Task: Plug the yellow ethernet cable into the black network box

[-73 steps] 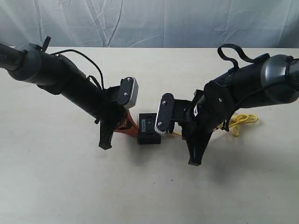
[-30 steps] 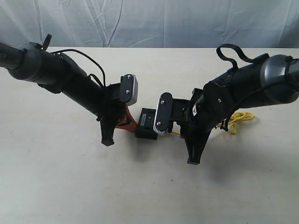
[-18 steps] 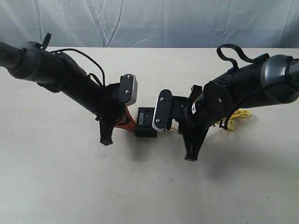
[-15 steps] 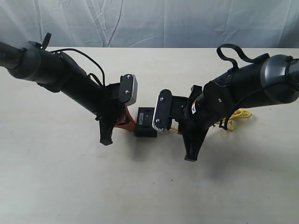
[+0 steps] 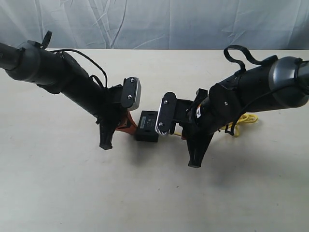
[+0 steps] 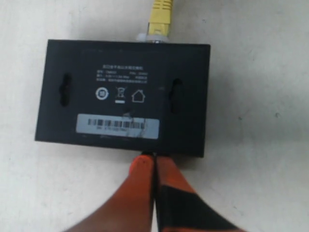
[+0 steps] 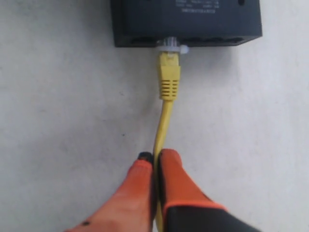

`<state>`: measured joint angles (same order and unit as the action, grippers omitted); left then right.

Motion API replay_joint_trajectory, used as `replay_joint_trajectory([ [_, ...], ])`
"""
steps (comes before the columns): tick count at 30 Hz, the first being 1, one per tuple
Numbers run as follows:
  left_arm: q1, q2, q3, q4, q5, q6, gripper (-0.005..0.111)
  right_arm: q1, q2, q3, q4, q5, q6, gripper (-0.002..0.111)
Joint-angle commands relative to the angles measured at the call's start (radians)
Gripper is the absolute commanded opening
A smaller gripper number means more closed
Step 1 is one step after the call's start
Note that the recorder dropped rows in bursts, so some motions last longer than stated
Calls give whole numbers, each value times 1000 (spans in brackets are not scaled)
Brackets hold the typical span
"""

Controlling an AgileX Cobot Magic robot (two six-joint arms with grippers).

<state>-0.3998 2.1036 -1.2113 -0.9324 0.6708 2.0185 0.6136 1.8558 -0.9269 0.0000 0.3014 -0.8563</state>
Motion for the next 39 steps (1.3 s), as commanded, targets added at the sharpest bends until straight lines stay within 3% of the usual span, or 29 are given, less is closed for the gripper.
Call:
replay_joint_trajectory([
  [1,-12,-8,7,7,-22,-3,0,5,-10,-6,10,-21,-5,-1],
  [39,-12,-8,7,-20,-8,-3,0,5,-10,-6,37,19,4,-1],
])
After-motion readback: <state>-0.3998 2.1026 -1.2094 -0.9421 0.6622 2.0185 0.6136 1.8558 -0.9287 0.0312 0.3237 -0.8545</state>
